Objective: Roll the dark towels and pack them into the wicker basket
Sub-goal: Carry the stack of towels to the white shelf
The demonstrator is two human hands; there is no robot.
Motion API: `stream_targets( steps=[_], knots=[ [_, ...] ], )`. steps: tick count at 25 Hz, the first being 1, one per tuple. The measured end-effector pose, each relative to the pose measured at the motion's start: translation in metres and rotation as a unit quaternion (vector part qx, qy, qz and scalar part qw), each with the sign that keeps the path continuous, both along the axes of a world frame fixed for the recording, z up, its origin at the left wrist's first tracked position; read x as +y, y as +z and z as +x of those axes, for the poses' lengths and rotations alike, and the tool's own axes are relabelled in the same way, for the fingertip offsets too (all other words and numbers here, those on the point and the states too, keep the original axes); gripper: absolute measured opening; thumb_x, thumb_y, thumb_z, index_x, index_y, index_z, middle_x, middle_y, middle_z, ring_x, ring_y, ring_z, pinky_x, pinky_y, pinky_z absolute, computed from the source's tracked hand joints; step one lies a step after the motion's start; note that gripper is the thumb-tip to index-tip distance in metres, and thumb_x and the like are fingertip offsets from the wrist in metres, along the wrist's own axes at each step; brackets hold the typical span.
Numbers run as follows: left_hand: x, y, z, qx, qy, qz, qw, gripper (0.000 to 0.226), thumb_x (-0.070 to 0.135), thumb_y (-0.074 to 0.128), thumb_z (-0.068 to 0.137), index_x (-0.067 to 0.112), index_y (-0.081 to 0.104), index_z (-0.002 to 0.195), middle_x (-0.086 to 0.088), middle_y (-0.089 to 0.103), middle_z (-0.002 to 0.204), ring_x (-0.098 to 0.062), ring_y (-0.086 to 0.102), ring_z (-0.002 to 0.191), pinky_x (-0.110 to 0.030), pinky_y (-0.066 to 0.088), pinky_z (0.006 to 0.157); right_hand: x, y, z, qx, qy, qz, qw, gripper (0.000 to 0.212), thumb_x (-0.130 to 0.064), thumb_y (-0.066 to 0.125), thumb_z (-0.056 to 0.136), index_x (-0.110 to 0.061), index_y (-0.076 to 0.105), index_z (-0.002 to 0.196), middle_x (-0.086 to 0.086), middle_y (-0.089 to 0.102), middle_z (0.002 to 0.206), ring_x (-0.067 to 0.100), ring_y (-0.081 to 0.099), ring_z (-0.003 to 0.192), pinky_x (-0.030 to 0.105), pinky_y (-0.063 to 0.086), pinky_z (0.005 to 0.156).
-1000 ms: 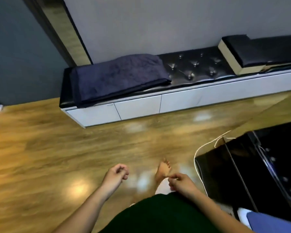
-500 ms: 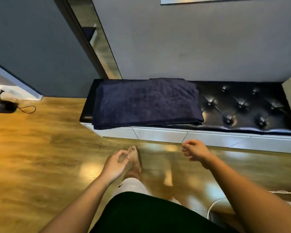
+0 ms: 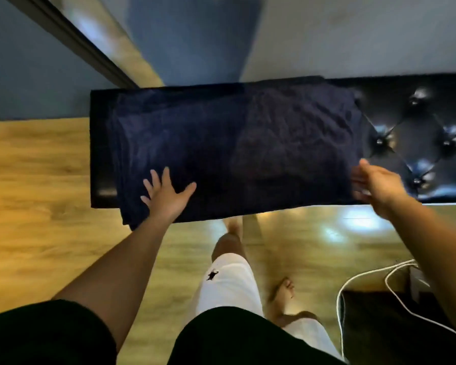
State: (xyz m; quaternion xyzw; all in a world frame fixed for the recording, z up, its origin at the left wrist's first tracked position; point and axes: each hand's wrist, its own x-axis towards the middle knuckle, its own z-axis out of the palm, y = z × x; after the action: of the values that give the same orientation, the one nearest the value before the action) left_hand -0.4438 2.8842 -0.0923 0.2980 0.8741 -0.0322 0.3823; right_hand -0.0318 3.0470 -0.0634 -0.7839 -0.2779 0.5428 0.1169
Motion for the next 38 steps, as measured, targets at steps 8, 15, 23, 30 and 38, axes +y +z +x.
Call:
stream_targets(
  steps=[8, 15, 23, 30, 38],
  knots=[
    [0.034, -0.062, -0.099, 0.010, 0.086, -0.037, 0.996, 0.102, 0.078, 0.048, 0.081, 0.047, -0.021, 0.149, 0.004, -0.030, 0.160, -0.033, -0.024, 0.147, -0.067, -0.006, 0.114, 0.065, -0.146, 0.069, -0.112, 0.064, -0.026, 0.991, 0.092, -0.084, 0.070, 0.055, -0.016, 0.065, 0.116, 0.013, 0.069, 0.110, 0.038, 0.066, 0.102, 0.055, 0.054, 0.087],
    [0.039, -0.074, -0.124, 0.055, 0.216, 0.028, 0.974, 0.125, 0.074, 0.071, 0.065, 0.036, -0.006, 0.155, -0.001, -0.001, 0.165, -0.036, 0.004, 0.149, -0.059, 0.013, 0.118, 0.062, -0.074, -0.009, 0.036, 0.046, -0.156, 0.986, 0.076, -0.066, 0.081, 0.037, -0.015, 0.073, 0.092, -0.001, 0.077, 0.081, 0.018, 0.073, 0.077, 0.032, 0.058, 0.068],
    [0.038, -0.047, -0.140, -0.203, 0.370, 0.032, 0.906, 0.059, 0.039, 0.079, 0.077, 0.020, 0.055, 0.127, -0.002, 0.063, 0.114, -0.027, 0.058, 0.109, -0.048, 0.044, 0.101, 0.073, -0.074, -0.033, 0.060, -0.002, -0.139, 0.988, 0.090, -0.058, 0.085, 0.036, -0.016, 0.071, 0.114, 0.012, 0.075, 0.103, 0.028, 0.074, 0.086, 0.039, 0.053, 0.082],
    [0.041, -0.037, -0.128, -0.254, 0.408, 0.021, 0.877, 0.041, 0.041, 0.075, 0.077, 0.026, 0.062, 0.113, -0.002, 0.067, 0.110, -0.026, 0.061, 0.106, -0.043, 0.046, 0.087, 0.084, -0.067, -0.045, 0.097, 0.014, -0.169, 0.981, 0.034, -0.044, 0.067, 0.084, -0.013, 0.071, 0.095, 0.011, 0.076, 0.081, 0.023, 0.074, 0.067, 0.033, 0.057, 0.066],
    [0.012, 0.029, -0.089, -0.277, 0.441, 0.112, 0.846, 0.070, 0.037, 0.086, 0.062, 0.024, 0.060, 0.126, -0.005, 0.069, 0.116, -0.030, 0.063, 0.106, -0.049, 0.048, 0.095, 0.068, 0.005, -0.066, 0.142, 0.010, -0.139, 0.980, 0.029, -0.027, 0.060, 0.088, -0.013, 0.080, 0.073, 0.010, 0.076, 0.077, 0.024, 0.073, 0.066, 0.033, 0.053, 0.067]
  ],
)
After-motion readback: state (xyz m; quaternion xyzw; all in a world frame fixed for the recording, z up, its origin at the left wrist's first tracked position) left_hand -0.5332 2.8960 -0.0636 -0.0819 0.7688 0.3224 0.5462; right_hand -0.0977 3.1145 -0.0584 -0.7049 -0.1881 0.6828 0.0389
